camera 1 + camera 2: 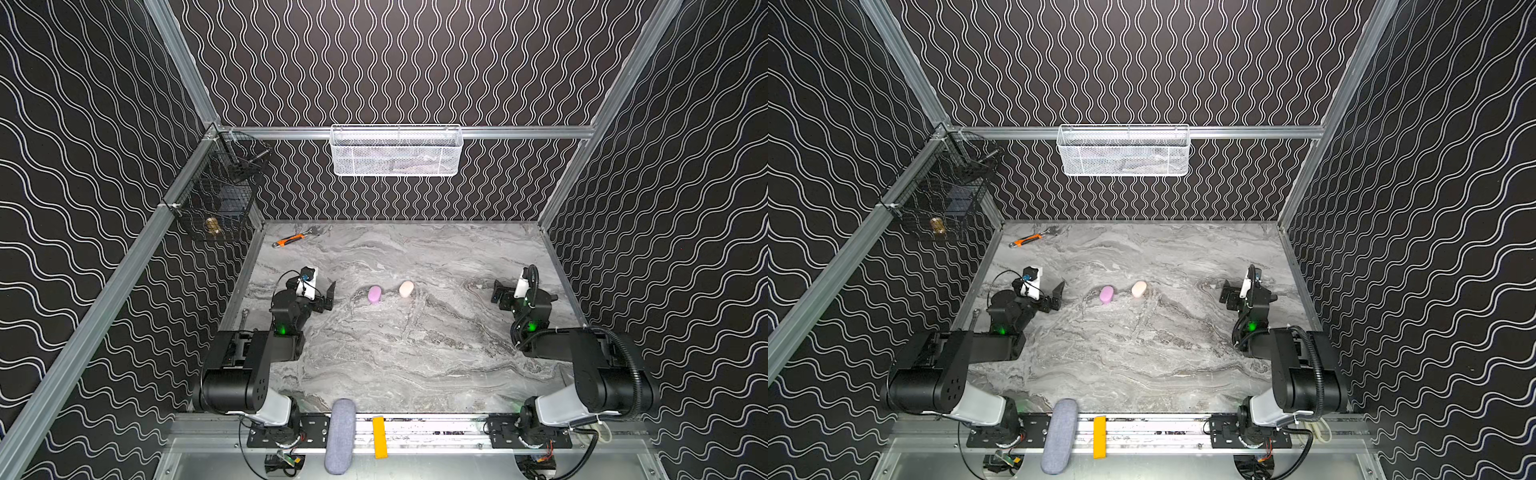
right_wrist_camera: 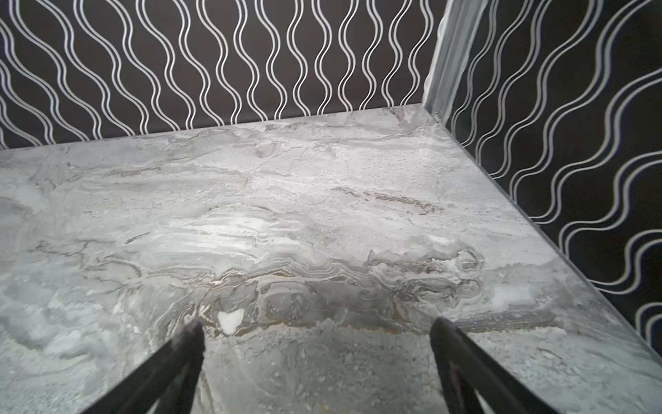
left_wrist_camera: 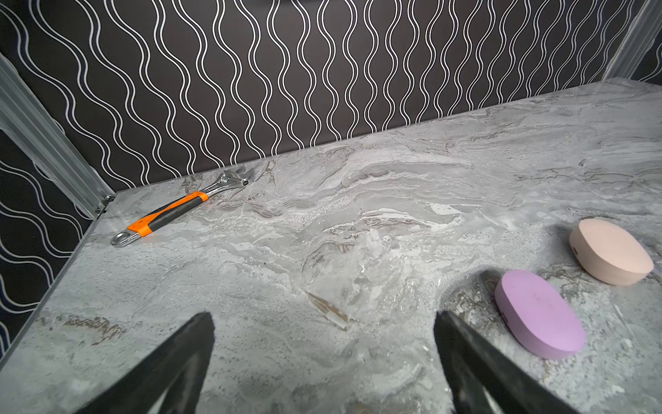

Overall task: Insert wireless bluetooth earbuds into charging case
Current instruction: Reset both arms

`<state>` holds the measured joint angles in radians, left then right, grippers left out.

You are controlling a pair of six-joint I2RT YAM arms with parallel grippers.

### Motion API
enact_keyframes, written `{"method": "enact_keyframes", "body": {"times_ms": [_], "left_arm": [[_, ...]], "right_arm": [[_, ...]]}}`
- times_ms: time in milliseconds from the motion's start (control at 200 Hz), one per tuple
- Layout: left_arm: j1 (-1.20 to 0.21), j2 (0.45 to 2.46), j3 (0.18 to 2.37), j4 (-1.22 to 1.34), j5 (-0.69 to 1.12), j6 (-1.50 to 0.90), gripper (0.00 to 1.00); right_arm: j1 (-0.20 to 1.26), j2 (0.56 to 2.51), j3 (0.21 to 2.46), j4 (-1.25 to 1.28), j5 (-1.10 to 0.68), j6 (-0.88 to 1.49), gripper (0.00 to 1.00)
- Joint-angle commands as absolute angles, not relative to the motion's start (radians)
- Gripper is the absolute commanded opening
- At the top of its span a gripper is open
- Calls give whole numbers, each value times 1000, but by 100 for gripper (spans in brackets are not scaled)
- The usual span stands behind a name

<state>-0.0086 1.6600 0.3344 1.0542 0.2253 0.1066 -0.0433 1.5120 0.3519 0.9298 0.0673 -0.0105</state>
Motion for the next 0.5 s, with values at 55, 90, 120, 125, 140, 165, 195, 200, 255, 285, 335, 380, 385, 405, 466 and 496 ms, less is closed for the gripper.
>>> {"method": "enact_keyframes", "body": {"times_ms": [55,90,120,125,140,165,195,200,255,285,335,380,385,405,466,496], "left_arm": [[-8,1661,341,1083,232,103,99],[-8,1662,341,1083,232,103,99],[-8,1662,341,1083,232,103,99],[-9,1662,341,1083,232,103,99],[-8,1661,341,1083,231,104,99],[-8,1662,341,1083,232,103,99],[-8,1661,340,1083,231,103,99],[-8,1661,341,1083,231,103,99],[-8,1661,341,1083,232,104,99],[-8,1663,342,1084,232,103,99],[-9,1662,341,1083,231,104,99],[-8,1662,341,1083,232,104,99],[-8,1661,341,1083,232,103,99],[-8,1661,341,1083,232,103,99],[-8,1661,342,1083,232,103,99],[-8,1662,341,1083,231,103,99]], "right_arm": [[-44,1563,252,1244,14,-17,100],[-46,1524,278,1118,16,-9,100],[-46,1506,293,1051,15,-14,100],[-46,1505,292,1056,15,-14,100],[-45,1517,284,1089,15,-11,100],[-45,1540,267,1163,18,-18,100],[-44,1557,249,1238,19,-19,100],[-44,1557,248,1241,21,-19,100],[-44,1523,266,1141,33,-15,100],[-44,1509,277,1097,42,-11,100],[-44,1514,273,1113,51,-7,100],[-44,1540,270,1165,40,-1,100],[-44,1542,267,1173,39,-2,100],[-44,1547,256,1204,46,-9,100],[-42,1534,255,1190,58,-14,100],[-41,1530,257,1176,57,-14,100]]}}
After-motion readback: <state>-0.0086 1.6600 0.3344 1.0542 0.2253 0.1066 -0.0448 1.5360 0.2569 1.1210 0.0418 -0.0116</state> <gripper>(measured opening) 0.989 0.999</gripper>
